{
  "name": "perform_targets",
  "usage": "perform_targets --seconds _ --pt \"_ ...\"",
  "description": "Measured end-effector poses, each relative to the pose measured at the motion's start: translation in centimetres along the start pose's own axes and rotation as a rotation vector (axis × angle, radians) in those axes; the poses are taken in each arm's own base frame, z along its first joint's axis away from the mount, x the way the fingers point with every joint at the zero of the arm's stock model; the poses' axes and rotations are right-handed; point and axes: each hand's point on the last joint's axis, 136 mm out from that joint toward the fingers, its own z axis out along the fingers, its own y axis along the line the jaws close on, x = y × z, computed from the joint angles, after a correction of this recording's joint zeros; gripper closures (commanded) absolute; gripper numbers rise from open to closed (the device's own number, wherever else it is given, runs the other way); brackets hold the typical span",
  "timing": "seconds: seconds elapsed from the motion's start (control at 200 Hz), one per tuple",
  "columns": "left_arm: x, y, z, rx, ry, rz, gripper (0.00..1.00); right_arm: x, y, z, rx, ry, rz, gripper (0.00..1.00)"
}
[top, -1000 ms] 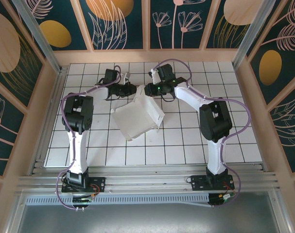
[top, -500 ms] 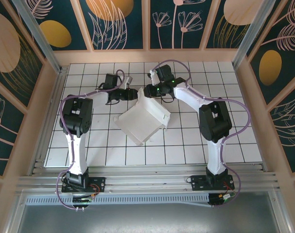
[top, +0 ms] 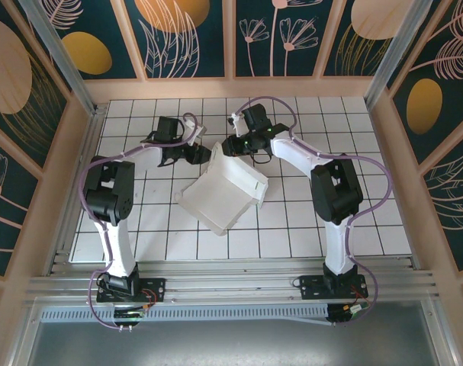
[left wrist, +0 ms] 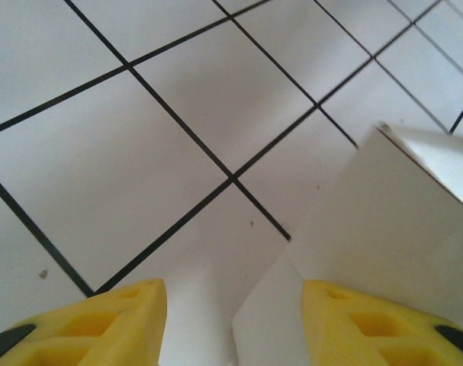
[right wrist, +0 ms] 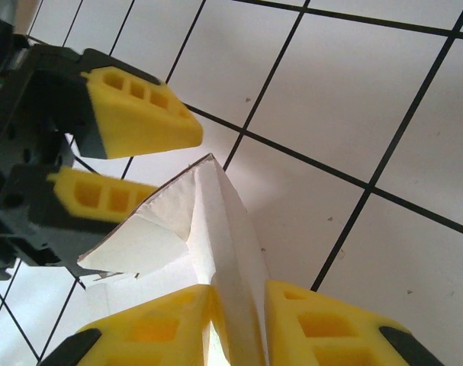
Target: Fold the paper box
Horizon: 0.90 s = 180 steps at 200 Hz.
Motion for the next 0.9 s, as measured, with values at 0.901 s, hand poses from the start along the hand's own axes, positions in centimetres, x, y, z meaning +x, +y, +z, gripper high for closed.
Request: perform_targets --seconds 0.901 --pt "1.8 -1.6 -1.0 0.204 0.110 0.218 0.41 -0.4 0.1 0.0 -0.005 -0.014 -0.007 0.74"
